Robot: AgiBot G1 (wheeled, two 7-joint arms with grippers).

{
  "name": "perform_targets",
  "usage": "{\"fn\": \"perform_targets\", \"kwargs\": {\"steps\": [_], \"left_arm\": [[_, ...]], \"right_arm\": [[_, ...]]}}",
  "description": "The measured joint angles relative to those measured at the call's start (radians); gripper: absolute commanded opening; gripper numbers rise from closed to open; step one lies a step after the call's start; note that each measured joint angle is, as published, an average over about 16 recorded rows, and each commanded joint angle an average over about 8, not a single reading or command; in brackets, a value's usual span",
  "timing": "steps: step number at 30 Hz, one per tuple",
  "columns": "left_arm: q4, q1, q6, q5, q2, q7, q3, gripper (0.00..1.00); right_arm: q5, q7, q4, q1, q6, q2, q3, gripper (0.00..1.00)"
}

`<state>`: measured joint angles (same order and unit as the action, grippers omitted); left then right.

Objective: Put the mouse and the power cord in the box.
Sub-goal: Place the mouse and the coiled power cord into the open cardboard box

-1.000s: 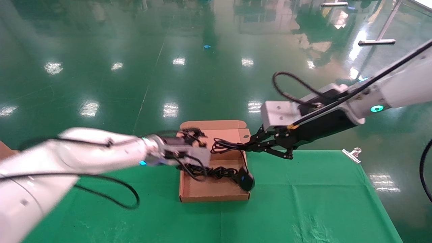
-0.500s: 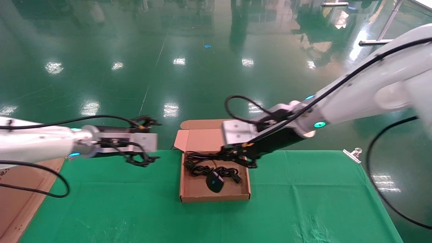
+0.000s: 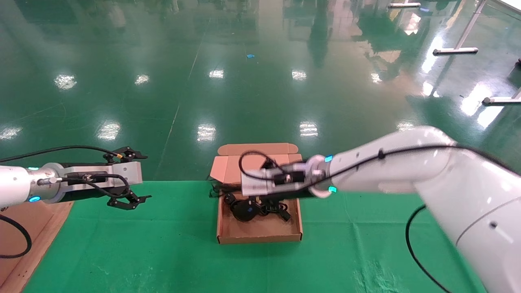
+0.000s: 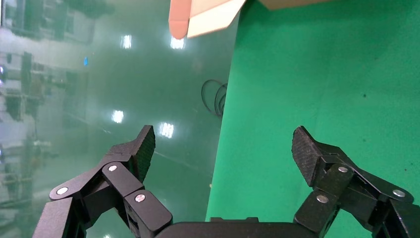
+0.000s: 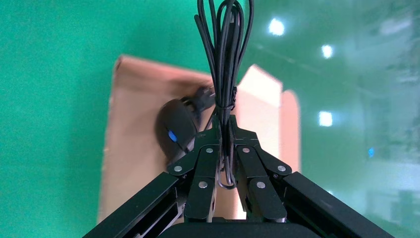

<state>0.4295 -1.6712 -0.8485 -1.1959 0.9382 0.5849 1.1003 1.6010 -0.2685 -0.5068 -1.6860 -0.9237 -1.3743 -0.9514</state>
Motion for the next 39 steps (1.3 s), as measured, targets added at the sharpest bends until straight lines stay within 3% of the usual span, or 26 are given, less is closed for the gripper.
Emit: {"fn": "perform_targets", "kwargs": {"steps": [4,5,11,13,27,39], "left_arm": [[-0.025,-0.002,-0.007,0.011,-0.002,0.004,-0.007,1.0],[-0.031,-0.002,-0.008,0.013,-0.002,0.006,-0.008,1.0],[-0.051,-0.005,-0.019,0.021,0.0,0.02,-0.014,1.0],[-0.055,-0.005,-0.02,0.023,0.001,0.022,-0.015,1.0],[-0.054,-0.005,-0.021,0.024,0.002,0.022,-0.016,1.0],[0.032,0.051,-0.078,0.064,-0.028,-0.051,-0.09,1.0]], "right_arm": [[-0.02,0.017,-0.002,0.029,0.064,0.002,-0.068,0.01],[-0.024,0.02,-0.001,0.035,0.077,0.002,-0.082,0.08],[-0.041,0.023,0.009,0.053,0.133,0.003,-0.138,0.82],[-0.044,0.022,0.011,0.055,0.143,0.003,-0.146,1.0],[-0.049,0.025,0.008,0.056,0.136,0.009,-0.138,1.0],[-0.146,0.077,-0.085,0.121,0.047,0.099,-0.039,1.0]]}}
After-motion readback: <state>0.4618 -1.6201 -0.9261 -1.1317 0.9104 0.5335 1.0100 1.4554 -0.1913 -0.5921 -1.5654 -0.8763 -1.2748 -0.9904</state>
